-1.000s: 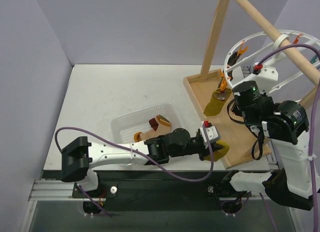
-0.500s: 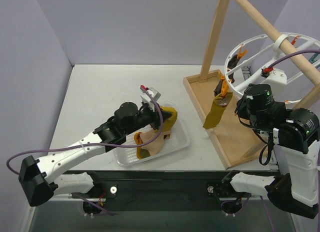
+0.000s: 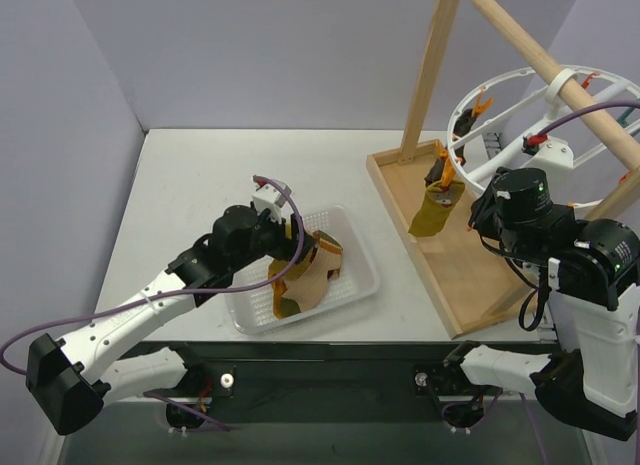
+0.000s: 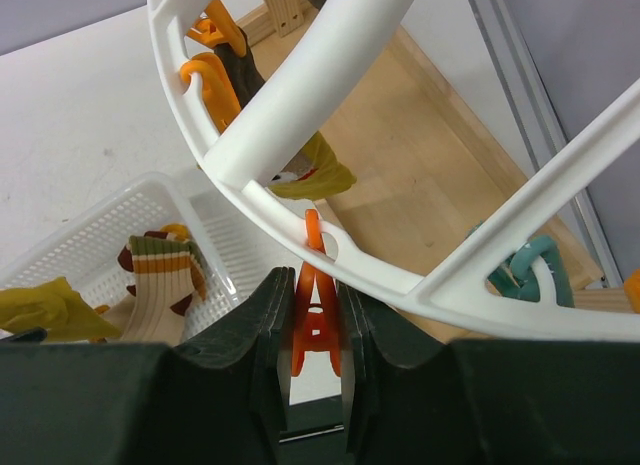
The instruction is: Remove the socks clipped to the hanger
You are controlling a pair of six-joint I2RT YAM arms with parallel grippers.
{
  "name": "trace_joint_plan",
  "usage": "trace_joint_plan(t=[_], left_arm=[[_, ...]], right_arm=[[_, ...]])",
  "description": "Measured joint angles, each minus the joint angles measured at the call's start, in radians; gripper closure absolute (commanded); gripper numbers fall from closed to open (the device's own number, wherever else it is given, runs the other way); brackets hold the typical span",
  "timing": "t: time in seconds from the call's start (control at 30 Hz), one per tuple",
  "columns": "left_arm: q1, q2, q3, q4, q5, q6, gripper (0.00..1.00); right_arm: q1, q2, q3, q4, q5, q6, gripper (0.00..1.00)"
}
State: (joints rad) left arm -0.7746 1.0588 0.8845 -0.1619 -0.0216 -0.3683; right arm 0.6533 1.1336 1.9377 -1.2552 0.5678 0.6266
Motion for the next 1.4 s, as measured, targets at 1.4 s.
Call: trace_joint_plan(t=[1.4], left_arm=[[-0.187,0.819,0.305,1.072,0.381,0.124,0.09]], right_arm=[[-0.019,-0.08,-0.036,0.055,-0.086,-0.007,0.96]])
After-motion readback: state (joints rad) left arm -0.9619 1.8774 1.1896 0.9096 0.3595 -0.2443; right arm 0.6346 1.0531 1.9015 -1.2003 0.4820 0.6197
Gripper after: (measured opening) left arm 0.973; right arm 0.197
